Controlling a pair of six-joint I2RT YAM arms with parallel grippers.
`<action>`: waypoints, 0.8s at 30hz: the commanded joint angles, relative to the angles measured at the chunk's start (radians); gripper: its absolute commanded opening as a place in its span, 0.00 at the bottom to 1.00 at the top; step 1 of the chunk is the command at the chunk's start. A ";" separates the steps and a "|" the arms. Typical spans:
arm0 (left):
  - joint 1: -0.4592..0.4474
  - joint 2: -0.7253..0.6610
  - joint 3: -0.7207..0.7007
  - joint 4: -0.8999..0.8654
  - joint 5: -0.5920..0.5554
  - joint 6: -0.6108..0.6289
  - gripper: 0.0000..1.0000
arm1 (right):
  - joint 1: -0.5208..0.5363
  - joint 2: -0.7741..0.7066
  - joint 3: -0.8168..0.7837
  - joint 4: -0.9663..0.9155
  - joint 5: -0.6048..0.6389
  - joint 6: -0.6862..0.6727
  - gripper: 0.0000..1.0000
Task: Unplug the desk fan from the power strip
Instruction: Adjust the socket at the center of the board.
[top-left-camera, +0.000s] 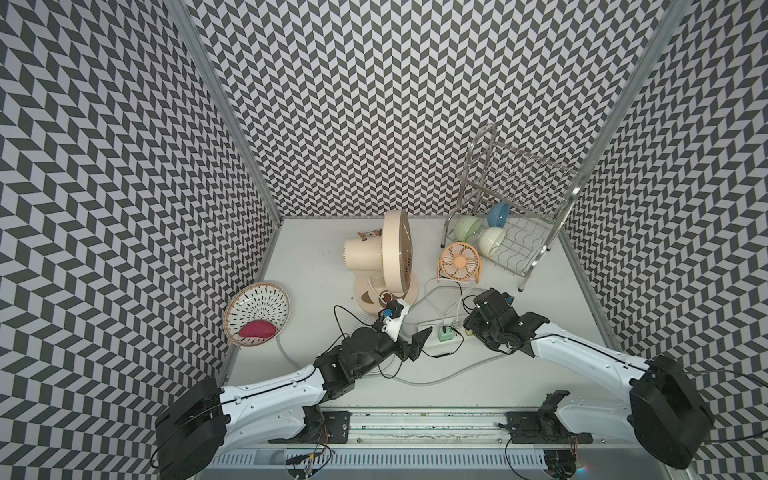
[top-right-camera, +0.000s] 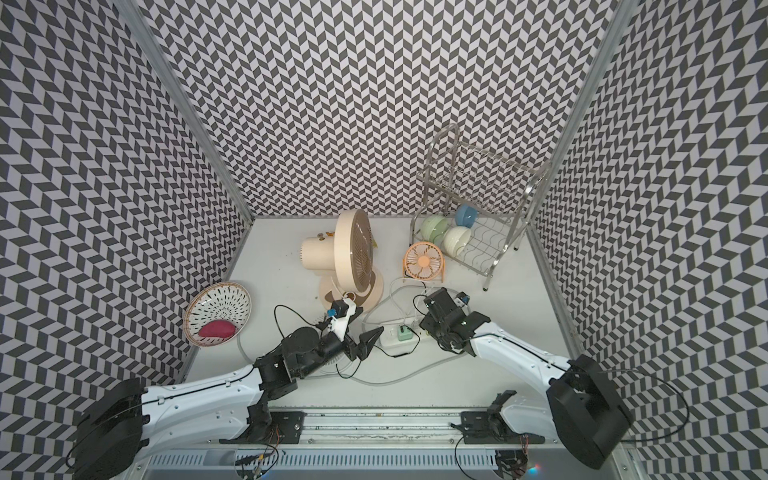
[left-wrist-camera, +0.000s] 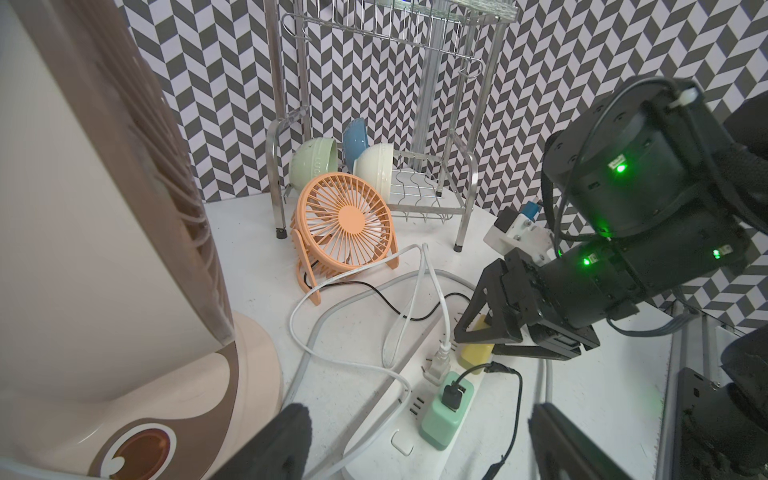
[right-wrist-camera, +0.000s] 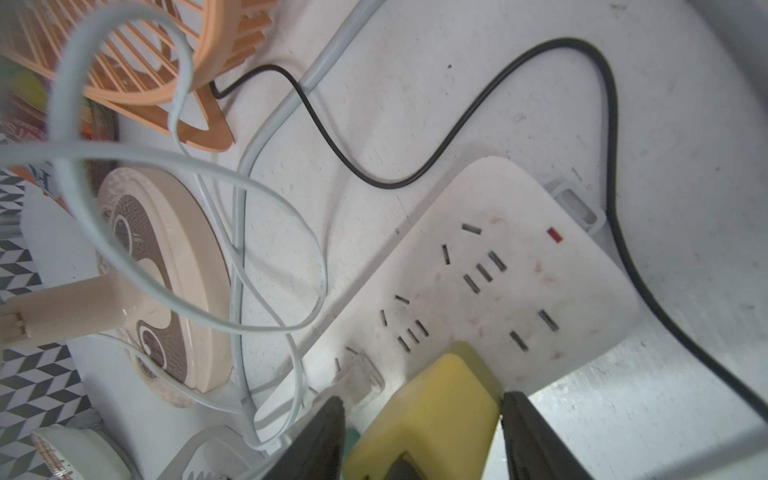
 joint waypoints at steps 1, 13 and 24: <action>-0.004 -0.018 -0.008 0.000 -0.007 0.000 0.88 | 0.006 0.018 0.032 0.000 0.029 -0.026 0.56; -0.004 -0.025 -0.007 -0.010 0.000 0.008 0.88 | 0.006 0.031 0.028 -0.020 0.032 -0.119 0.38; -0.031 0.073 0.068 -0.074 0.016 0.094 0.88 | -0.004 0.116 0.105 -0.037 0.020 -0.402 0.26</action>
